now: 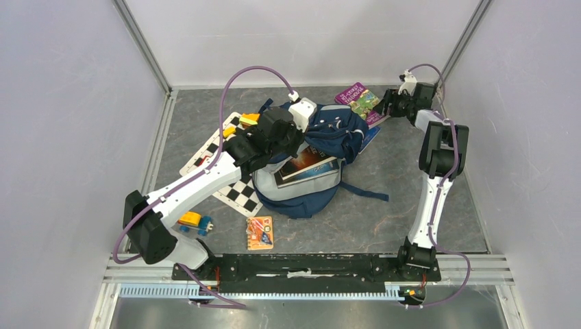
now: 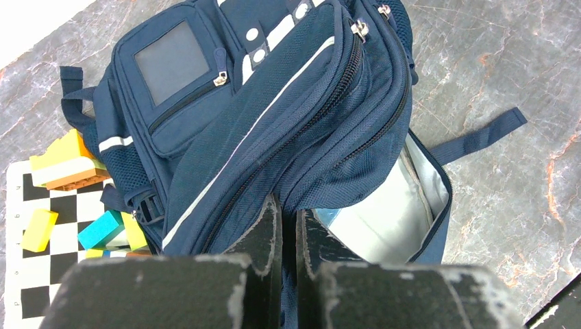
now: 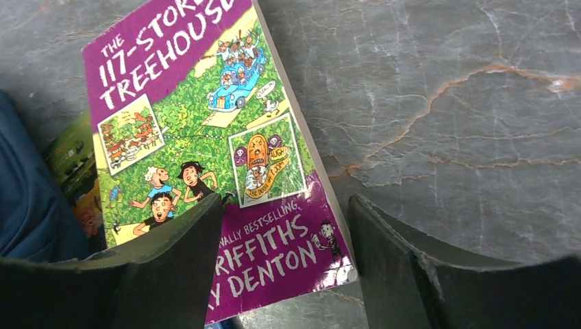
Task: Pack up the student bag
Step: Pick up the book from the center of the board.
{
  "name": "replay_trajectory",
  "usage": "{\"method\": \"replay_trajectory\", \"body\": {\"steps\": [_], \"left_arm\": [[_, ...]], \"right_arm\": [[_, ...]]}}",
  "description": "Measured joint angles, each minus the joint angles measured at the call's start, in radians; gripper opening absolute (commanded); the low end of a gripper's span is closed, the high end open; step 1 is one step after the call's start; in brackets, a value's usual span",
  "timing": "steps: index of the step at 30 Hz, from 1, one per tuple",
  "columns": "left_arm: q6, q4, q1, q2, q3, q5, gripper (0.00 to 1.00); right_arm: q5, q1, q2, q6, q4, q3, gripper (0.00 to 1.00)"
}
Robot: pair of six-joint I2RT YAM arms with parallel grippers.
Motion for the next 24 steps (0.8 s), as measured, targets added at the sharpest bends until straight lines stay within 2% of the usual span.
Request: {"method": "replay_trajectory", "body": {"steps": [5, 9, 18, 19, 20, 23, 24], "left_arm": [[0.0, 0.0, 0.0, 0.0, 0.0, 0.0, 0.02], [0.0, 0.0, 0.0, 0.0, 0.0, -0.001, 0.02], [0.0, 0.0, 0.0, 0.0, 0.0, -0.001, 0.03], [0.0, 0.0, 0.001, 0.0, 0.0, 0.0, 0.08], [0.0, 0.0, 0.001, 0.0, 0.0, 0.0, 0.19], [-0.005, -0.001, 0.001, 0.0, 0.0, 0.001, 0.74], [-0.008, -0.001, 0.003, -0.001, 0.0, 0.002, 0.84]], "right_arm": [[0.082, 0.017, -0.027, -0.023, -0.034, -0.01, 0.33], [0.12, 0.018, -0.076, -0.001, 0.002, -0.079, 0.02], [0.25, 0.022, -0.318, 0.084, 0.108, -0.419, 0.0], [0.264, 0.021, -0.344, 0.092, 0.109, -0.446, 0.0], [0.282, 0.019, -0.383, 0.104, 0.112, -0.487, 0.0], [0.319, 0.007, -0.511, 0.143, 0.116, -0.602, 0.0], [0.33, 0.003, -0.555, 0.156, 0.117, -0.637, 0.0]]}}
